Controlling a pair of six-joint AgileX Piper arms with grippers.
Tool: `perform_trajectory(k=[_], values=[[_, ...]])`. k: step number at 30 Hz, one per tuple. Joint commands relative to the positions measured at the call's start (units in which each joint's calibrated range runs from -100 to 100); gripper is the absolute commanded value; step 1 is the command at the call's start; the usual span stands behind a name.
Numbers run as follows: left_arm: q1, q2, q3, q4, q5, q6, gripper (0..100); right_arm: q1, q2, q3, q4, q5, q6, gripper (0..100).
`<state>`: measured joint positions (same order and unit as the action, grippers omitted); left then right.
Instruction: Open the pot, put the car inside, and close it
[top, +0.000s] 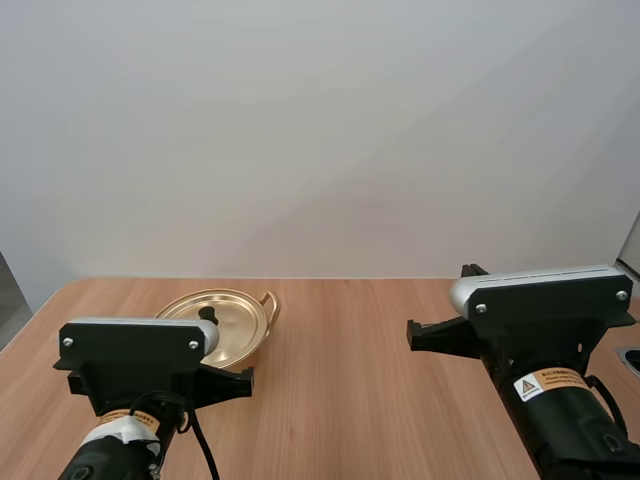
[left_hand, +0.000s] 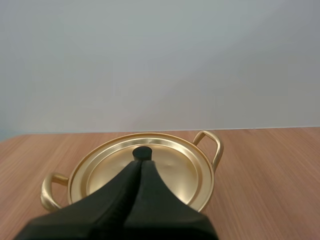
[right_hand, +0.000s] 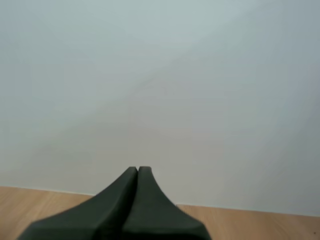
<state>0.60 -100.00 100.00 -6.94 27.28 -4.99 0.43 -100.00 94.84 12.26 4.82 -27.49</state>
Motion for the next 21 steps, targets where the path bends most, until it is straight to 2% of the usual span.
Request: perform_trajectory(k=[1,5,7,10,13,15,21], values=[[-0.02,0.0,0.0,-0.1,0.1,0.0,1,0.1,0.0,0.1,0.0,2.7,0.0,0],[-0.02,0.0,0.0,-0.1,0.1,0.0,1,0.1,0.0,0.1,-0.6,18.5,0.0,0],[-0.02,0.0,0.0,-0.1,0.1,0.0,1,0.1,0.0,1.3,-3.7,22.9,0.0,0],[-0.02,0.0,0.0,-0.1,0.1,0.0,1,0.1,0.0,4.5,-7.0,22.2,0.0,0],[-0.02,0.0,0.0,-0.1,0.1,0.0,1,0.1,0.0,5.2,-7.0,21.7,0.0,0],[-0.02,0.0,0.0,-0.1,0.1,0.0,1,0.1,0.0,5.2,-8.5,26.0,0.3,0],[-0.02,0.0,0.0,-0.1,0.1,0.0,1,0.1,0.0,5.2,-11.9,26.2,4.6,0]])
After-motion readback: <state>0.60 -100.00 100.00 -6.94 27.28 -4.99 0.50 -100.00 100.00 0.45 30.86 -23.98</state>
